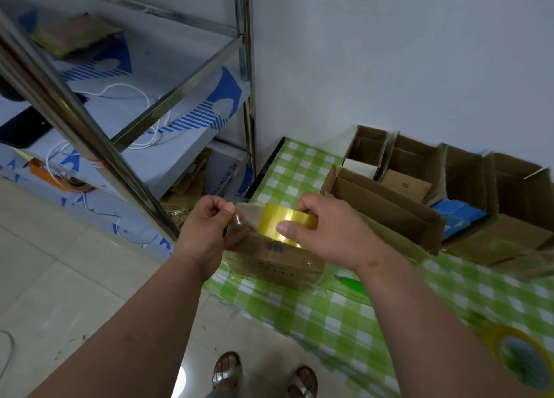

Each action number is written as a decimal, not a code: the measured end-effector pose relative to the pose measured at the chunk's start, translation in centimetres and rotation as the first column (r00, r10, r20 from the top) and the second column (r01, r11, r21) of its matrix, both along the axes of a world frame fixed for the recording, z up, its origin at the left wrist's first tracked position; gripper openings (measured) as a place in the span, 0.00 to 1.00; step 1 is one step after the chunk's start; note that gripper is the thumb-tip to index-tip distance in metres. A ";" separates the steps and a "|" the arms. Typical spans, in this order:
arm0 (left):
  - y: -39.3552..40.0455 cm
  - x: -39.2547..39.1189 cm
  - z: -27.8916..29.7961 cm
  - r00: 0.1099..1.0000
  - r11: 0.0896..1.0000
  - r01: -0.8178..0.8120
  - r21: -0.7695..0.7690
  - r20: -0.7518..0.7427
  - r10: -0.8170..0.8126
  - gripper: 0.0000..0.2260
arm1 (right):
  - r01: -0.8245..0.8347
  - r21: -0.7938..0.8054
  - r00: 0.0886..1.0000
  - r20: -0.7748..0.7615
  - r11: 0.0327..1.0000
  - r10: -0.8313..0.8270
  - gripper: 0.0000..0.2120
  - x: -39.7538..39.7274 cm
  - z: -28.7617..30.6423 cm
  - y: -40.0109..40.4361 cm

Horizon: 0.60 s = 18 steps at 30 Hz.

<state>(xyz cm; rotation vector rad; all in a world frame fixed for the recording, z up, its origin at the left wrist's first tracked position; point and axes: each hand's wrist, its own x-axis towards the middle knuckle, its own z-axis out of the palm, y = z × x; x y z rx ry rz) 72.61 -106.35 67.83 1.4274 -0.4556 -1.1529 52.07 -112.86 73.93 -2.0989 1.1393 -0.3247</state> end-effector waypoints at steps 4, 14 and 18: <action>0.0 0.6 -0.1 0.989 0.999 -0.040 0.002 -0.145 0.040 0.10 | -0.011 0.176 0.996 0.085 0.984 -0.004 0.16 -1.5 -0.1 -0.6; 0.2 1.2 -0.6 0.951 0.992 -0.122 -0.005 -0.288 0.116 0.10 | -0.010 0.186 0.993 0.117 0.982 -0.012 0.23 -2.4 -1.2 -1.4; 0.4 1.7 -1.1 0.928 0.985 -0.166 0.038 -0.332 0.169 0.11 | -0.011 0.134 0.999 0.035 0.991 0.007 0.25 -2.9 -1.3 -2.1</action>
